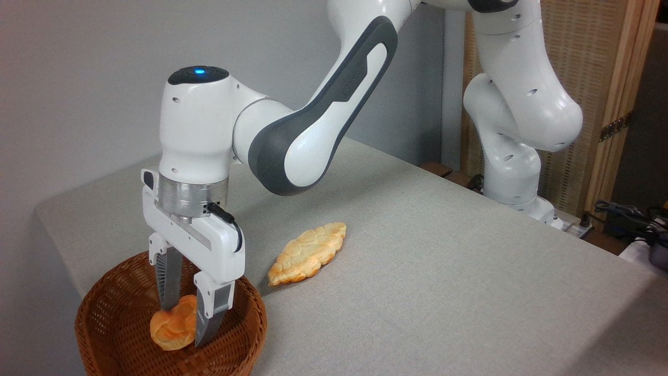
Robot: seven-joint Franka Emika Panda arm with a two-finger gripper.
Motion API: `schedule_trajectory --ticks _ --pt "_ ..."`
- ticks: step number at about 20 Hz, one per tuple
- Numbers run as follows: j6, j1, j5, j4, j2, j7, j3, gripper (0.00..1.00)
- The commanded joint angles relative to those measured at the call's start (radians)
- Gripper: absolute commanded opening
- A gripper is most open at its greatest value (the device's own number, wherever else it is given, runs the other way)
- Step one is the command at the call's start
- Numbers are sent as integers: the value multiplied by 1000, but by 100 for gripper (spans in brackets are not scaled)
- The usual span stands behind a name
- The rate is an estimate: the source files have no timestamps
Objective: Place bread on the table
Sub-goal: 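Close the gripper on the round orange bun, then lift the bun out of the basket and carry it onto the golden roll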
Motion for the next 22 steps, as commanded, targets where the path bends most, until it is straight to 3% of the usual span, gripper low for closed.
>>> schedule_trajectory --ticks 1,3,4,5,6,17,22 --pt "24 -1 9 7 19 1 5 100" --pt "23 -1 11 7 19 6 5 95" --pt "23 -1 12 7 17 9 5 79" --pt "23 -2 12 7 17 11 5 51" --pt "23 -2 14 7 17 12 5 44" --pt "19 -2 14 7 -1 11 5 42" --pt "-45 -4 12 5 -87 1 3 43"
